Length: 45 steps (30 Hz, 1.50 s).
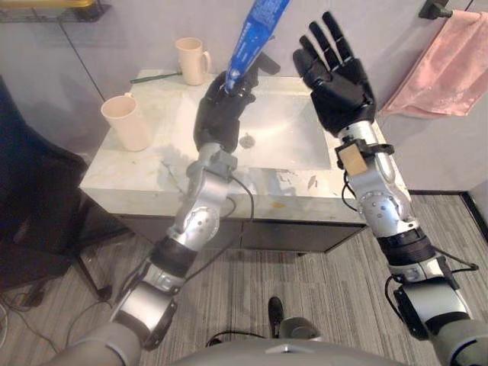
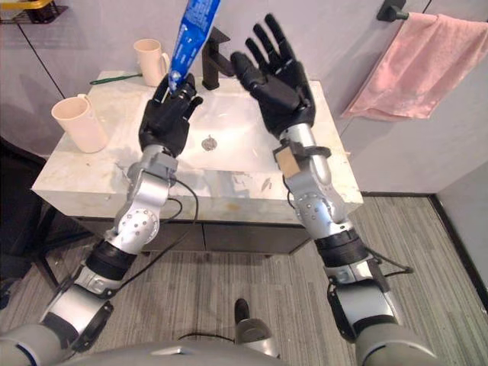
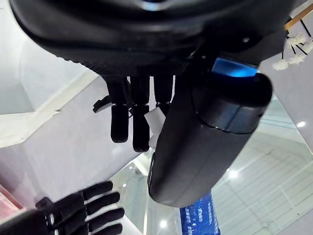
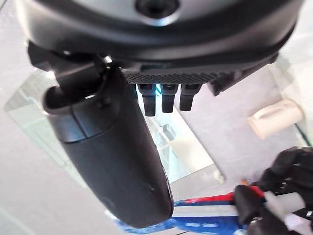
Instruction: Organize the bathroom.
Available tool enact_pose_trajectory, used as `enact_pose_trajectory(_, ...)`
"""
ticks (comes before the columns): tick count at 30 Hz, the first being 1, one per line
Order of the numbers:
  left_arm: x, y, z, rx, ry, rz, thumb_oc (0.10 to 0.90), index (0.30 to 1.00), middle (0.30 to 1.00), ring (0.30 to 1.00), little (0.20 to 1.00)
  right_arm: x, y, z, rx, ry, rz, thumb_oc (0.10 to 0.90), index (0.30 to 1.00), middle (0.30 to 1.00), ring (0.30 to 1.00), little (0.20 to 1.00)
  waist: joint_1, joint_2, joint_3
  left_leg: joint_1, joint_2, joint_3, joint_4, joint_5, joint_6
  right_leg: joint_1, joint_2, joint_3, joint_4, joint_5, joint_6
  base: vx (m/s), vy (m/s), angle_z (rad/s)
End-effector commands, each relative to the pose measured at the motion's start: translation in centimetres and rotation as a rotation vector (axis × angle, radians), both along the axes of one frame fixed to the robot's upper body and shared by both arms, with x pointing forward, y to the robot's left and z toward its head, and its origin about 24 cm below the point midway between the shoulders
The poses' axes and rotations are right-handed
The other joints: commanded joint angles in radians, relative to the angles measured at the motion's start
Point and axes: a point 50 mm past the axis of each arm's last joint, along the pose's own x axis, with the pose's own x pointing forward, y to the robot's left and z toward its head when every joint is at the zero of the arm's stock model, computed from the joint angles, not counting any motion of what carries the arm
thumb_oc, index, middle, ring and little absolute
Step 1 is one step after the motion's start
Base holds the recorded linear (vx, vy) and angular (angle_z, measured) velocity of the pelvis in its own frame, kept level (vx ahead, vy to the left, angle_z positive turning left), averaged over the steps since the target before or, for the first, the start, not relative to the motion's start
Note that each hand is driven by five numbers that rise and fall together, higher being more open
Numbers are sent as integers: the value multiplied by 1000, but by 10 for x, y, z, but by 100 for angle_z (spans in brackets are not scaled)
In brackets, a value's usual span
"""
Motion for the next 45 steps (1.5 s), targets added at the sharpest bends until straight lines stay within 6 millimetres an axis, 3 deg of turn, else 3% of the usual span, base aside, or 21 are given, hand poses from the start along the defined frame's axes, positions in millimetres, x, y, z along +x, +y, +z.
enact_pose_trajectory(1,-19,-20,65,32,-393,-78,400,300,300,300,300,-1,14,70,-28,-308,28,800,900,900,900,900,15,-37,-96,-79,-31,-31,67,28,28,30,35,3,104,-185,40,0,0,0)
enact_pose_trajectory(11,-15,-11,61,39,-358,-79,400,300,300,300,300,2,39,95,-168,-406,-46,800,900,900,900,900,28,-25,-97,-87,-27,-66,72,38,18,17,42,52,116,-173,41,-3,-2,0)
enact_pose_trajectory(20,-13,-11,43,42,-309,-106,400,300,300,300,300,7,36,114,-198,-442,-130,800,900,900,900,900,55,-14,-109,-77,-27,-102,57,42,17,24,46,54,127,-181,39,23,6,1)
enact_pose_trajectory(33,-14,-3,36,51,-316,-68,400,300,300,300,300,14,16,115,-191,-369,-214,800,900,900,900,900,54,-16,-111,-78,-19,-96,50,40,18,12,40,44,138,-183,39,0,0,1)
enact_pose_trajectory(41,-16,4,32,131,-352,-23,400,300,300,300,300,12,15,112,-66,-304,-106,800,900,900,900,900,51,-13,-113,-80,-14,-91,54,38,22,6,40,49,151,-190,39,0,0,0)
enact_pose_trajectory(45,-12,14,32,162,-362,42,400,300,300,300,300,5,25,106,-50,-276,-39,800,900,900,900,900,37,-9,-114,-80,-13,-82,57,38,24,1,40,55,159,-193,38,-5,-1,-2)
